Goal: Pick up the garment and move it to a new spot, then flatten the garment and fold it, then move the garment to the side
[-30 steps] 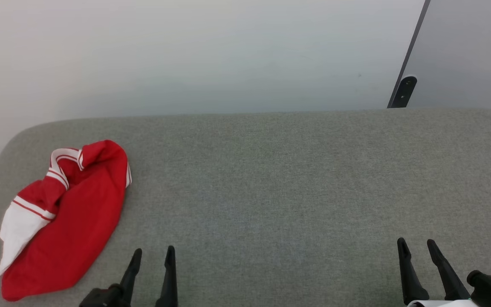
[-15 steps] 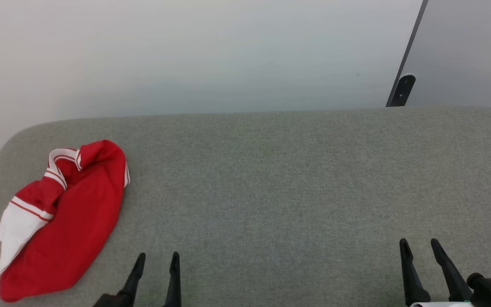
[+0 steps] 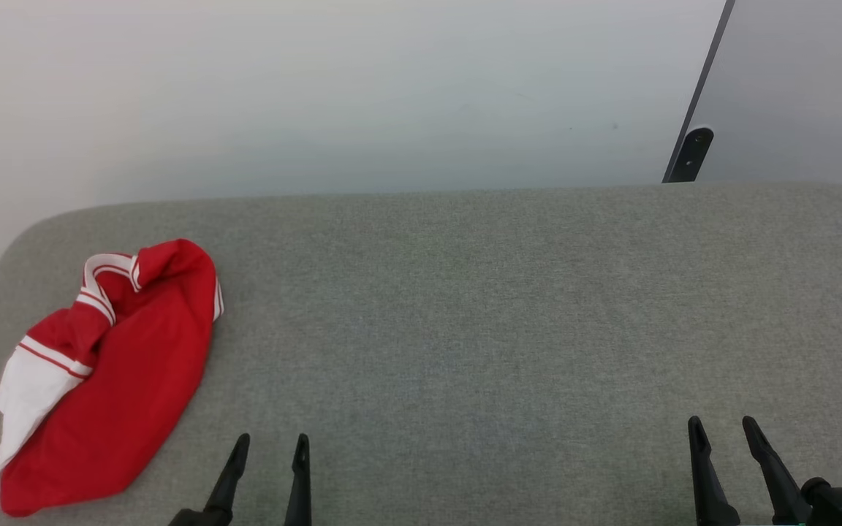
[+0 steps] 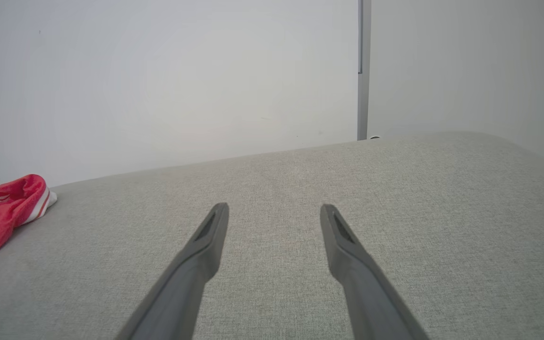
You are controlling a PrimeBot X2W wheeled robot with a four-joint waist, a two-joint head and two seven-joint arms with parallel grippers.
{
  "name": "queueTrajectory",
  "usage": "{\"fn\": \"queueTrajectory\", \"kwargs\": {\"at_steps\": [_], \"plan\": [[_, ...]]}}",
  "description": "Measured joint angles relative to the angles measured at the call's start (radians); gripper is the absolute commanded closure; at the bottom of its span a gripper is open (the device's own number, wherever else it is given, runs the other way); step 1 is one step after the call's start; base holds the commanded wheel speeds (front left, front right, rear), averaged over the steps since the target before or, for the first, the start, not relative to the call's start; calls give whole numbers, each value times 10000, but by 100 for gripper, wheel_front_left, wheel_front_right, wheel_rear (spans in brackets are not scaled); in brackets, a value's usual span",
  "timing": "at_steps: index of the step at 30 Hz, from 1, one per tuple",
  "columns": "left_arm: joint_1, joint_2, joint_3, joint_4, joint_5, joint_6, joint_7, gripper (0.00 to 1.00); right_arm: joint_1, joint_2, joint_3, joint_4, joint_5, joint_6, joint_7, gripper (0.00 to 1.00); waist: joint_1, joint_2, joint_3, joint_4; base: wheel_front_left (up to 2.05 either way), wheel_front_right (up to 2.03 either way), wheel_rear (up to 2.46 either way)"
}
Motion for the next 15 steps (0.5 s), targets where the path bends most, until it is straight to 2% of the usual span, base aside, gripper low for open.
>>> {"fn": "queueTrajectory", "kwargs": {"at_steps": [15], "plan": [[27,2,36,98,-255,-2,0,0,-2,0,21,150,17,0,-98,0,0,0,-98,92,0,0,0]]}}
